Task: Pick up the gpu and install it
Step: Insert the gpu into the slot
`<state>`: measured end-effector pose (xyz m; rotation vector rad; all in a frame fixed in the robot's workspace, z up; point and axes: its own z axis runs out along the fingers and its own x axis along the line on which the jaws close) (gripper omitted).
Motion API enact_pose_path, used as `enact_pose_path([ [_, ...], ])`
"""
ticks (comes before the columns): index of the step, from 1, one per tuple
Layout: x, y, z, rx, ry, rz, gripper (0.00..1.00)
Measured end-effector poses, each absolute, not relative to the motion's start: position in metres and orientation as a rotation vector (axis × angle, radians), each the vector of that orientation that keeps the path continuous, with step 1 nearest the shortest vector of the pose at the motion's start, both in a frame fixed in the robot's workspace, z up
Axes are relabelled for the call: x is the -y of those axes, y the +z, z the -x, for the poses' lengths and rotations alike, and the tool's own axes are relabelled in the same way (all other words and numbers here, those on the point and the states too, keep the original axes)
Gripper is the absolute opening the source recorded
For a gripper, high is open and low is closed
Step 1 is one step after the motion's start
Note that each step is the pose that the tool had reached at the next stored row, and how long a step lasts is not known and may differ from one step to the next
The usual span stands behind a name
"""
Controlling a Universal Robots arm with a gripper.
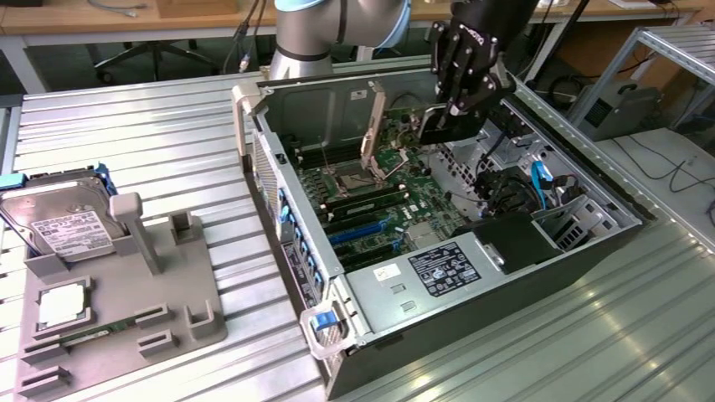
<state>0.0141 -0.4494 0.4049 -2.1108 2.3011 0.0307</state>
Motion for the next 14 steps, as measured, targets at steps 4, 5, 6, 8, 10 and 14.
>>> enact_pose_path([
  [4, 0.449, 0.396, -0.013, -2.3, 0.031, 2.112, 0.27],
  [5, 0.449, 0.393, -0.013, -2.3, 0.031, 2.113, 0.27],
  [6, 0.449, 0.391, -0.013, -2.299, 0.031, 2.113, 0.27],
  [8, 0.449, 0.389, -0.013, -2.298, 0.031, 2.115, 0.27],
  [10, 0.449, 0.388, -0.013, -2.297, 0.031, 2.116, 0.27],
  [14, 0.449, 0.387, -0.013, -2.297, 0.031, 2.115, 0.27],
])
